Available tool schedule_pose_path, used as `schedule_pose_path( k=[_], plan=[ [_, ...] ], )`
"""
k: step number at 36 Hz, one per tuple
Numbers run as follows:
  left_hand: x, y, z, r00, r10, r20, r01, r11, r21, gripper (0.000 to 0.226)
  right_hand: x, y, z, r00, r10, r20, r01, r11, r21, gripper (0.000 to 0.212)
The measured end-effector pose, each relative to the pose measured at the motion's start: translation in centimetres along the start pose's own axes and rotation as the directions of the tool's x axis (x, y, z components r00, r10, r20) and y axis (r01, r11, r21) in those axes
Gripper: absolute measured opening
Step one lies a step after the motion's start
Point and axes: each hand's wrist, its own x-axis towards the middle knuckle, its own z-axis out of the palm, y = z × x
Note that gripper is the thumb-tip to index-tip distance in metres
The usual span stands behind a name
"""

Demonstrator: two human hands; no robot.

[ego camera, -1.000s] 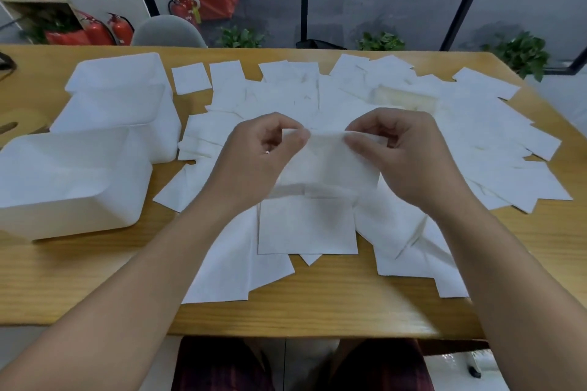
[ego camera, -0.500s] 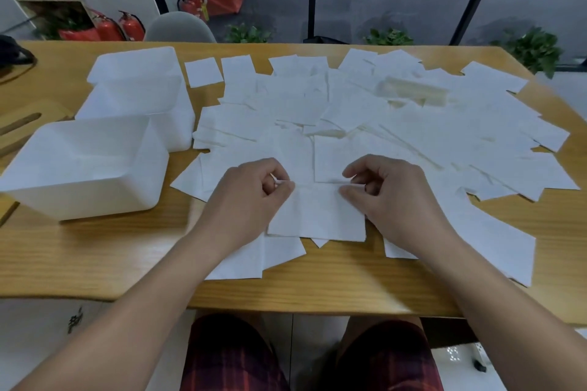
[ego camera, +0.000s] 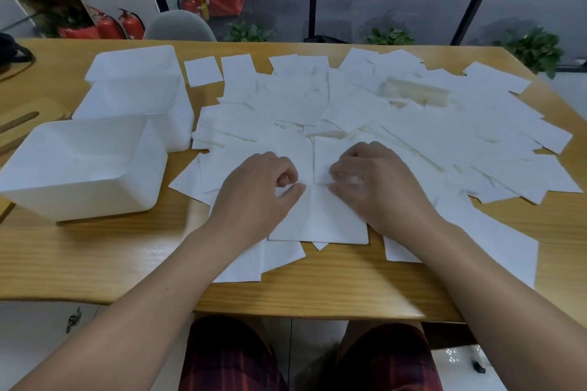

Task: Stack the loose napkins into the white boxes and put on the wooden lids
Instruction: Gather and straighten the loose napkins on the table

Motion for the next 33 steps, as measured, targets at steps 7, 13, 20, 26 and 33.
schedule_pose_path(
  k=[7,13,20,26,33],
  plan=[
    [-0.1,-0.1,1.2,1.0,0.027,-0.014,-0.027,1.0,-0.006,0.011,0.7,0.6,1.0,0.989,-0.148,-0.02,0.143,0.977,-0.156,0.013],
    [-0.2,-0.1,1.2,0.999,0.04,-0.019,-0.04,0.999,0.002,0.01,1.1,0.7,1.6,0.981,-0.196,0.004,0.191,0.949,-0.251,0.019],
    [-0.2,0.0,1.2,0.999,0.048,-0.022,-0.048,0.999,0.005,0.009,1.1,0.7,0.4,0.973,-0.219,0.073,0.23,0.95,-0.212,0.017],
    [-0.2,0.1,1.2,0.999,0.04,-0.023,-0.04,0.999,-0.008,0.008,1.2,0.8,1.1,0.969,-0.244,0.047,0.247,0.928,-0.279,0.017],
    [0.0,1.0,0.7,1.0,-0.009,-0.017,0.007,0.992,-0.124,0.023,0.8,0.2,-0.2,0.992,-0.096,-0.081,0.095,0.995,-0.023,0.008]
  ],
)
